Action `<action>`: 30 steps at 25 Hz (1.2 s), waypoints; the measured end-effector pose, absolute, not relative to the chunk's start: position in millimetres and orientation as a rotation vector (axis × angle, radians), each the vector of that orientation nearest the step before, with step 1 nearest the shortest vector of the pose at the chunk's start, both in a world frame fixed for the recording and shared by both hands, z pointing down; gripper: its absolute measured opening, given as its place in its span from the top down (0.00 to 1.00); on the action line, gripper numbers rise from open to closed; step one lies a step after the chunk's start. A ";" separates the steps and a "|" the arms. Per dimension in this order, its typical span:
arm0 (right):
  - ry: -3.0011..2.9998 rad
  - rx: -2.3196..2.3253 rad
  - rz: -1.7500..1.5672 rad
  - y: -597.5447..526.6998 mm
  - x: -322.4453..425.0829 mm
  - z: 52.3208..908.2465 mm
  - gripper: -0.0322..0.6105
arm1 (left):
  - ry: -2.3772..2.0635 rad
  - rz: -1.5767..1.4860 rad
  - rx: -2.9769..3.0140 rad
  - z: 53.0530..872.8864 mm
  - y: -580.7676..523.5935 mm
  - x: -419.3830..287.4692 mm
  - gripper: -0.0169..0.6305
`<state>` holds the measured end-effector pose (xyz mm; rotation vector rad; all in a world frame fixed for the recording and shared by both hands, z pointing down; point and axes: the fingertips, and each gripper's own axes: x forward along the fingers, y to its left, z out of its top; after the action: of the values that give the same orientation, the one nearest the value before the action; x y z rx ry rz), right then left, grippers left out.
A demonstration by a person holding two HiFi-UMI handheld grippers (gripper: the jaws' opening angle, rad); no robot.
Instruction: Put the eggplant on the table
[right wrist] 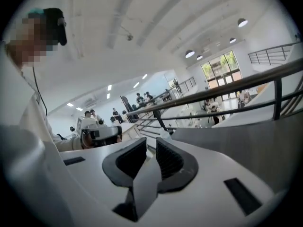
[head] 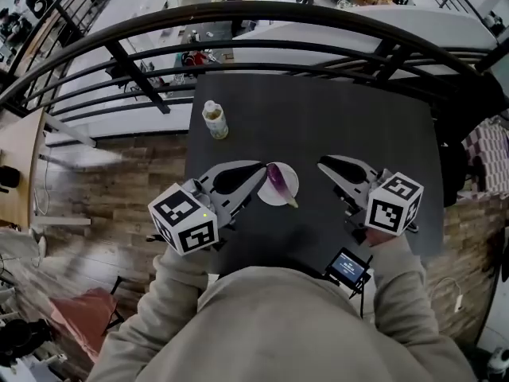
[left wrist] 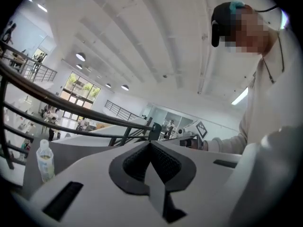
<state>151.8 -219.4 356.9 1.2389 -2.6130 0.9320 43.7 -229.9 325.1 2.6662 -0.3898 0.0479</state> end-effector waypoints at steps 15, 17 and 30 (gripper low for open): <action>-2.820 1.330 0.531 -175.2 151.4 248.9 0.93 | -0.193 0.008 2.806 261.5 -205.1 71.7 0.96; -2.821 1.330 0.521 -175.4 152.8 246.9 0.93 | -0.186 0.009 2.808 260.4 -205.1 74.2 0.96; -2.815 1.320 0.531 -181.1 153.7 250.5 0.93 | -0.198 0.013 2.786 268.0 -207.3 76.0 0.96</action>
<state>153.7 -181.1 250.5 1.3201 -2.8148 0.5310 76.0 -207.3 268.0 2.7861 -0.1977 0.0127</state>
